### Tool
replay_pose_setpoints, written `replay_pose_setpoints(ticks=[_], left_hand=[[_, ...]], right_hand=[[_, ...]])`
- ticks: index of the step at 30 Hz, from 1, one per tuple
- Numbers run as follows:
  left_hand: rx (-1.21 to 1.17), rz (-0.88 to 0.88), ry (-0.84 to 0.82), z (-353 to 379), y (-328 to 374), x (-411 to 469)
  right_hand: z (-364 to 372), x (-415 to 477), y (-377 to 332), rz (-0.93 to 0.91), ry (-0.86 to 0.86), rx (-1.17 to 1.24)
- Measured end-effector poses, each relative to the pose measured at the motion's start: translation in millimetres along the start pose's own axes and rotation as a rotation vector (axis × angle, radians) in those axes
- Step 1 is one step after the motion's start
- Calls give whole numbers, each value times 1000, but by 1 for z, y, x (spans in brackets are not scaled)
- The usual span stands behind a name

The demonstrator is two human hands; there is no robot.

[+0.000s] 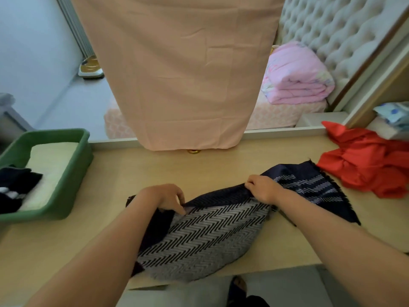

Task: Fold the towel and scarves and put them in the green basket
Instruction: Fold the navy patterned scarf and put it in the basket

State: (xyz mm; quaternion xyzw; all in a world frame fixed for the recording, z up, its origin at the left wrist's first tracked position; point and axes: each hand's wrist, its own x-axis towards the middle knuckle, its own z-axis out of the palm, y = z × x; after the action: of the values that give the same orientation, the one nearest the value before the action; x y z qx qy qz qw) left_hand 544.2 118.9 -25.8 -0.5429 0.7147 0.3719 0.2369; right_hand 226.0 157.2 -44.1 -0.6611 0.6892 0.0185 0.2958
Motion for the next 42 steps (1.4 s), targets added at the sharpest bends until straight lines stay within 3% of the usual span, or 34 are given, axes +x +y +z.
replay_pose_setpoints(ticks=[2,4,7,9,12,17,21,24,26,28,30,35,39,42], left_hand=[[180,-105,112,1,-2,14],[343,-212,364,5,-4,28],[275,-180,622,15,-5,46],[117,-92,586,26,-4,62],[-71,-42,454,45,-1,78],[35,-126,345,67,-9,92],[-99,-202,438,65,-18,93],[104,-223,496,54,-21,84],[178,-247,509,42,-22,80],[125,-313,489,24,-22,78],[-26,-332,499,3,-24,81],[-553,-124,681,-19,-35,91],[-503,44,715,5,-48,88],[-306,78,837,32,-72,77]], right_hand=[[-2,6,6,24,57,-67],[-1,18,11,48,178,-90],[9,37,14,33,401,-129],[22,49,16,-47,401,-151],[44,64,14,-175,220,-114],[68,91,15,-199,-23,-239],[78,113,18,-191,3,-308],[83,126,13,-208,33,-315],[79,132,7,-201,-35,-223],[71,139,3,-214,-108,-150],[61,146,-1,-170,-73,-128],[41,149,-17,32,169,43],[54,133,-48,-64,133,-35],[79,108,-95,-213,101,-74]])
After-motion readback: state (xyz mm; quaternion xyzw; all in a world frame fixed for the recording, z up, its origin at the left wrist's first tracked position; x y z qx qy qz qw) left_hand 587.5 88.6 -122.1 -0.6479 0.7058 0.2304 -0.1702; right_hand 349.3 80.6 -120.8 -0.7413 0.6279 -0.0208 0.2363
